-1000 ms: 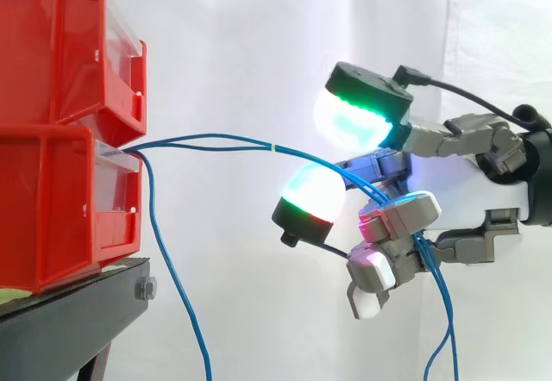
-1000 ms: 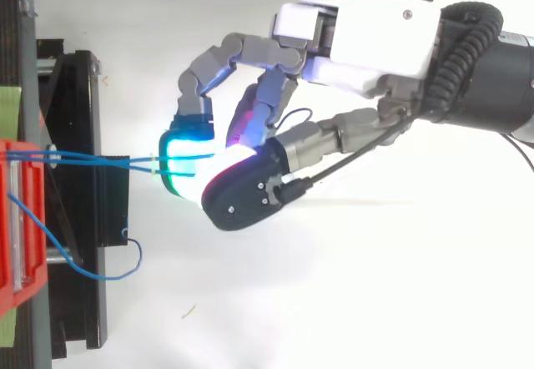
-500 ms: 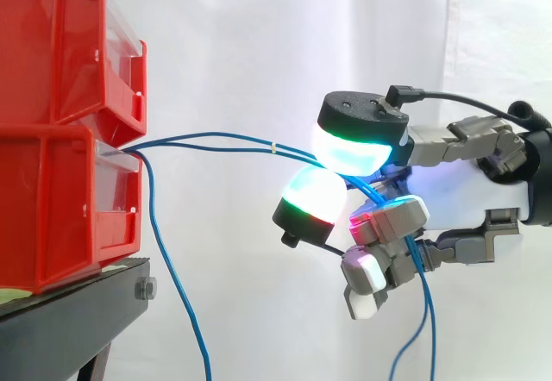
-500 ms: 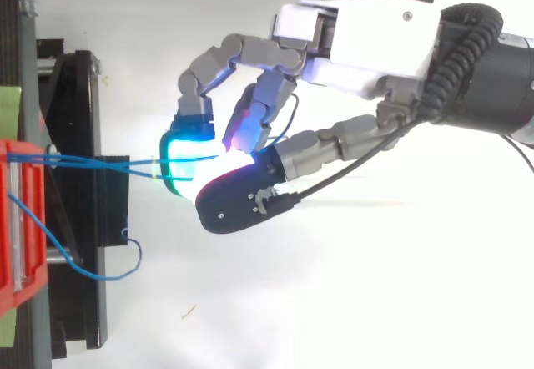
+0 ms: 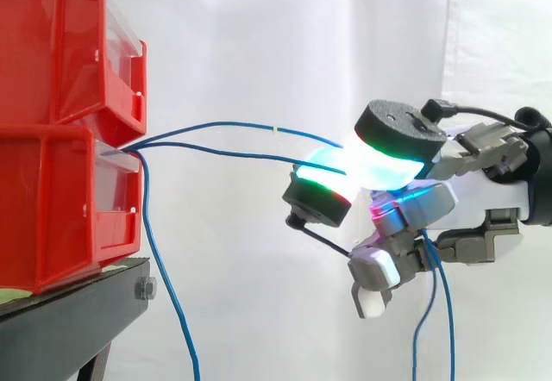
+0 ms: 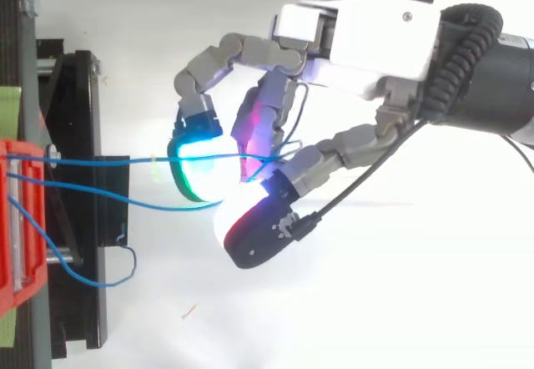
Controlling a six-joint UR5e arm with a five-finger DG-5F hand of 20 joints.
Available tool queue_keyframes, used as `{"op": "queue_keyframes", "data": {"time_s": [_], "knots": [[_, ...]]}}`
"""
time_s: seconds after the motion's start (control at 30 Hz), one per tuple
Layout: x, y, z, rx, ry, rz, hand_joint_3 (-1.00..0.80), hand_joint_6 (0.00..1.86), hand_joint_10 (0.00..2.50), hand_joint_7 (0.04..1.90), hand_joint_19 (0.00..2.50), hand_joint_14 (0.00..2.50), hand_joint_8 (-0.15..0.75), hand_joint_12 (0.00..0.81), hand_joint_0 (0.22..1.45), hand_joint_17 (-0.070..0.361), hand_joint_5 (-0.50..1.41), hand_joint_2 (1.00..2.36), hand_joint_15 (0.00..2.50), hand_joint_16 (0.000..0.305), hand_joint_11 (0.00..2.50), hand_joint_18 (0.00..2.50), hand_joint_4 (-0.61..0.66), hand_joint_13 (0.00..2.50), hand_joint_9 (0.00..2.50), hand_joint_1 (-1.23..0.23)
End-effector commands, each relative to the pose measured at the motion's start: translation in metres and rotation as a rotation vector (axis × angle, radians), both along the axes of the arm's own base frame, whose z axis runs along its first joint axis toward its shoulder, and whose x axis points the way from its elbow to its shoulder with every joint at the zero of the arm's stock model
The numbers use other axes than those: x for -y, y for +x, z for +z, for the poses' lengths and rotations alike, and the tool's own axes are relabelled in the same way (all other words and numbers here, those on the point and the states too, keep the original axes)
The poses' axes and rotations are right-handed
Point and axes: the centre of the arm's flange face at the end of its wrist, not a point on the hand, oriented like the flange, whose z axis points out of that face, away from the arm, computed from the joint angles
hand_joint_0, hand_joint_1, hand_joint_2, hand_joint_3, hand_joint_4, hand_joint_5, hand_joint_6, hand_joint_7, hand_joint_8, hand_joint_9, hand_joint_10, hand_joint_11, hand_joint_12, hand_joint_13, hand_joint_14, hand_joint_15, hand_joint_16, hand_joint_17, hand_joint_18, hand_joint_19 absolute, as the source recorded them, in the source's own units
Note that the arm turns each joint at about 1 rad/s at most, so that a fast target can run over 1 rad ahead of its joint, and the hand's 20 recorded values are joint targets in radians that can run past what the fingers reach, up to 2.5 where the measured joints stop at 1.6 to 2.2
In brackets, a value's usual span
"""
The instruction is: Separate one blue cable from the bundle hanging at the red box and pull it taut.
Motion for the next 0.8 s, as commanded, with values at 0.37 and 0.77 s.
{"op": "queue_keyframes", "data": {"time_s": [0.37, 0.77], "knots": [[0.0003, 0.0002, 0.0002, 0.002, 0.0, 0.004, -0.31, 0.82, 0.02, 1.02, 0.49, 0.02, 0.332, 0.376, 0.61, 0.098, -0.12, 1.01, 0.53, 0.044, 1.14, 0.67, 0.03, 0.81, 1.2, -0.6], [-0.0005, 0.0006, 0.0004, 0.005, 0.0, 0.002, -0.5, 0.92, 0.02, 0.87, 0.33, 0.02, 0.322, 0.369, 0.71, 0.096, -0.19, 1.0, 0.44, 0.042, 1.19, 0.61, 0.11, 0.67, 1.01, -0.96]]}}
